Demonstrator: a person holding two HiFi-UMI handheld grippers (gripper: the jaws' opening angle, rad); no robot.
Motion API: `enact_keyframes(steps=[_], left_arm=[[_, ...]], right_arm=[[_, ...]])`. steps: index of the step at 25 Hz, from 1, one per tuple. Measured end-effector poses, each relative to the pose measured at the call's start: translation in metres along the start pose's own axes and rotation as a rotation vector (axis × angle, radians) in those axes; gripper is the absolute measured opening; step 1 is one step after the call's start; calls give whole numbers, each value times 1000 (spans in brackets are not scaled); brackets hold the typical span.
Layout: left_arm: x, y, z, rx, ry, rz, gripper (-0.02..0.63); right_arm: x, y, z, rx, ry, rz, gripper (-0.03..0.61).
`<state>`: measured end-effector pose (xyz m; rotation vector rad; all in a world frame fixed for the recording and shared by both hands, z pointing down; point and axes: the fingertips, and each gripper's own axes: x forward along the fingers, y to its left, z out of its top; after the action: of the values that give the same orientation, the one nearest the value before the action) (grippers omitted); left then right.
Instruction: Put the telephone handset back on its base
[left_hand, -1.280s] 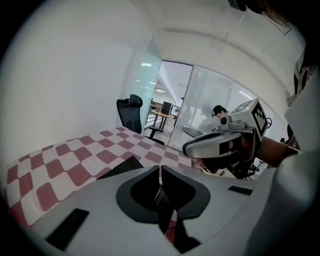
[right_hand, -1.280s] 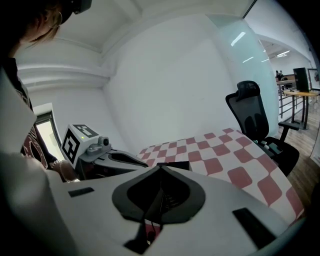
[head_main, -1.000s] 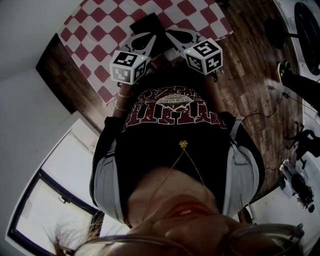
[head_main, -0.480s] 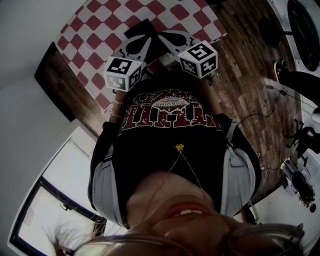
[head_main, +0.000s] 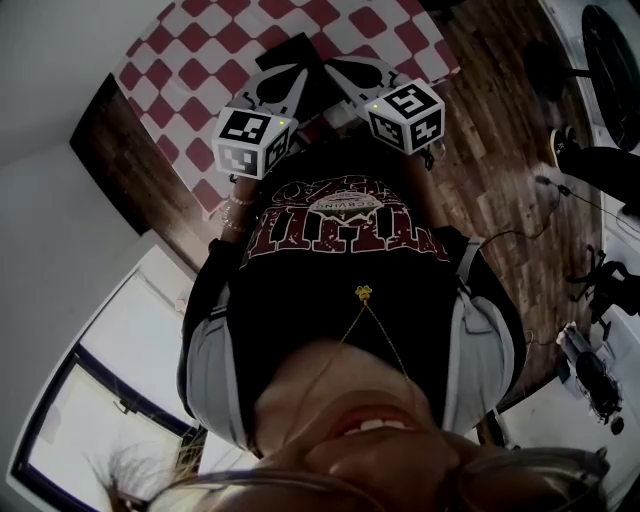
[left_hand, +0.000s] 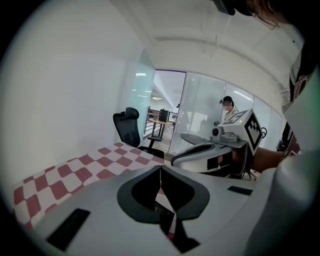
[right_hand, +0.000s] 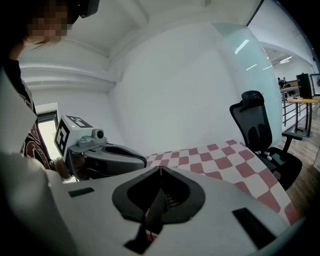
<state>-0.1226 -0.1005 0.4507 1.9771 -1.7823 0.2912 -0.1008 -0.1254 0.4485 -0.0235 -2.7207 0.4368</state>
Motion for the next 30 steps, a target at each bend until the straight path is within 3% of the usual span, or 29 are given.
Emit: enact_keyframes(steps=[11,24,30], left_arm=[[-5,2,-3,-18,5,30,11],[1,-3,-7,-44,12,8,9],[0,-3,-5,-8,20,27,9]], right_arm=[[5,3,1,-7,16,14,20],[7,6,0,-13,28,31,20],[8,5,0,-17,32,21,20]])
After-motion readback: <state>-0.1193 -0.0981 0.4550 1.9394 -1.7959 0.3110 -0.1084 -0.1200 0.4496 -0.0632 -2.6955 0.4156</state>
